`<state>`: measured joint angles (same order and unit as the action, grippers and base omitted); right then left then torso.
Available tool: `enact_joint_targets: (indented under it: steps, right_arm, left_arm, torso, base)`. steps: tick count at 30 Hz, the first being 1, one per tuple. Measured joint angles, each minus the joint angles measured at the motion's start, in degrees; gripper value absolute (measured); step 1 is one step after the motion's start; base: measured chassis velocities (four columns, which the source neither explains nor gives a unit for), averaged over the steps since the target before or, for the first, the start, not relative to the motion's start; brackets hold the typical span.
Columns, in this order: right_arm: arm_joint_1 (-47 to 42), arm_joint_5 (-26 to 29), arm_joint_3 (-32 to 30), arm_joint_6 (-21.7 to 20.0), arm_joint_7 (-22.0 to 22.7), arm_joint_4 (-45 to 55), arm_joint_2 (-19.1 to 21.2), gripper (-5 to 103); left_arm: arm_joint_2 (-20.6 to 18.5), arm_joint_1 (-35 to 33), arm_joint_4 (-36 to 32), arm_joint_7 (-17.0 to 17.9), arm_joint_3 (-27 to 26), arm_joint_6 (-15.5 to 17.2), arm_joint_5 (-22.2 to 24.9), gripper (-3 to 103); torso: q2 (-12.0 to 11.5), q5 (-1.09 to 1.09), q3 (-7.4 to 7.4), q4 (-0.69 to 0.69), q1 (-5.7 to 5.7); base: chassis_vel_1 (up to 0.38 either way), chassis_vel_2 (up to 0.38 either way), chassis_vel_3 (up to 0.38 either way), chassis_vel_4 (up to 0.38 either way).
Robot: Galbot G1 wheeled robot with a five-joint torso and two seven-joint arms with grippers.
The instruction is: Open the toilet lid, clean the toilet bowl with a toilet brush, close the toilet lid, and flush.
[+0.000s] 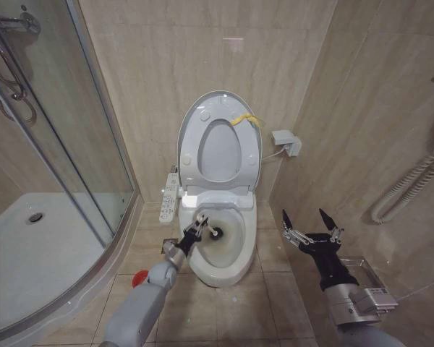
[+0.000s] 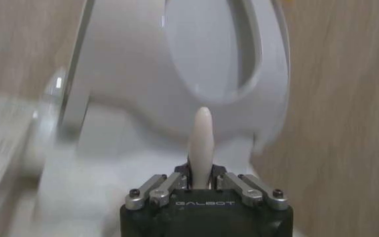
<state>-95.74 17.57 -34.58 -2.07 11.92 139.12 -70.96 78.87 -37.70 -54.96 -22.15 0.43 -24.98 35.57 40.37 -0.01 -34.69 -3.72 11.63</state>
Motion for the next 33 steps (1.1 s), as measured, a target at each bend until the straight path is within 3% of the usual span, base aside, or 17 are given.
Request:
enact_joint_targets:
  steps: [4,11,16,20,24,33]
  right_arm:
    - [0.0,0.0,0.0,0.0,0.0,0.0,0.0,100]
    - [0.0,0.0,0.0,0.0,0.0,0.0,0.0,100]
    - [0.0,0.0,0.0,0.0,0.0,0.0,0.0,100]
    - [0.0,0.0,0.0,0.0,0.0,0.0,0.0,100]
    - [0.0,0.0,0.0,0.0,0.0,0.0,0.0,100]
    - [0.0,0.0,0.0,0.0,0.0,0.0,0.0,100]
  left_arm:
    - [0.0,1.3,0.1,0.1,-0.2,-0.1,1.1,19]
    - [0.6,-2.9,2.4,0.0,0.0,0.7,0.5,19]
    - [-0.7,-1.5,-0.9,0.2,0.0,-0.5,2.5,19]
    - [-3.5,0.1,-7.8,0.6,-0.2,-1.3,5.1,19]
    - [-7.7,-1.5,-18.3,2.1,-0.1,0.3,8.6,19]
    - [-12.3,-8.5,-29.7,2.6,-2.4,1.9,10.9,19]
  torso:
    - [0.0,0.02,0.00,0.00,0.00]
    - [0.0,0.02,0.00,0.12,-0.01]
    - [0.0,0.00,-0.01,0.01,0.00]
    - [0.0,0.02,0.00,-0.01,0.00]
    - [0.0,0.02,0.00,0.06,0.00]
    - [0.0,0.00,0.00,0.05,0.00]
  base:
    - [0.000,0.000,0.000,0.000]
    - [0.000,0.000,0.000,0.000]
    - [0.000,0.000,0.000,0.000]
    - [0.000,0.000,0.000,0.000]
    - [0.000,0.000,0.000,0.000]
    - [0.000,0.000,0.000,0.000]
